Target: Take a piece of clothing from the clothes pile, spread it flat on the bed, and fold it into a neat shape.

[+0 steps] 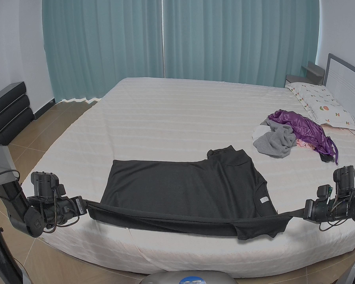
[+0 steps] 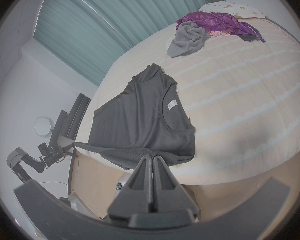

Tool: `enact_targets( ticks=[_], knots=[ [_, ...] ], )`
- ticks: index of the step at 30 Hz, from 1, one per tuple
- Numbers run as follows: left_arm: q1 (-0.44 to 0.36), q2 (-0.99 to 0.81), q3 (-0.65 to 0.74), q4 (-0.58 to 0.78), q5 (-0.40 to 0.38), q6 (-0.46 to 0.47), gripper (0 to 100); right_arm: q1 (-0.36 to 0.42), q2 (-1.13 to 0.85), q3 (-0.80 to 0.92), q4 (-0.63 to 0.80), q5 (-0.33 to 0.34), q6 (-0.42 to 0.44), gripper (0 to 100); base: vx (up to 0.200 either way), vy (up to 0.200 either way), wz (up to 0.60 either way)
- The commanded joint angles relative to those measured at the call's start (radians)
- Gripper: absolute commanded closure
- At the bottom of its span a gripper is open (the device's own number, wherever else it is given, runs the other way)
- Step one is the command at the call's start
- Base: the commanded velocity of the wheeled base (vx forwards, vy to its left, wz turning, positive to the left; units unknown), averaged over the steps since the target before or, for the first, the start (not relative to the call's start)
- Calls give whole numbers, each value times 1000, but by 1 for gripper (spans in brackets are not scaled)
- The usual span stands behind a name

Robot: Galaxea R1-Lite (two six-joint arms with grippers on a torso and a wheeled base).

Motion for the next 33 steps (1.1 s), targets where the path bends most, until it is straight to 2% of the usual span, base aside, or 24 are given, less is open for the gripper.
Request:
enact_targets(
  ticks=[1,13,21,33],
  knots=[
    [-8,4,-13,33,2,-1,100,4,-3,-17,-1,-1,11,100,0,0,0],
    [-13,4,-6,44,1,-7,100,10,-89,20,10,-1,13,100,0,0,0],
    [-16,1,-29,44,4,-7,100,22,-9,4,-1,-4,13,100,0,0,0],
    [-18,62,-102,48,4,-7,100,27,106,-137,-1,-12,45,100,0,0,0]
  ],
)
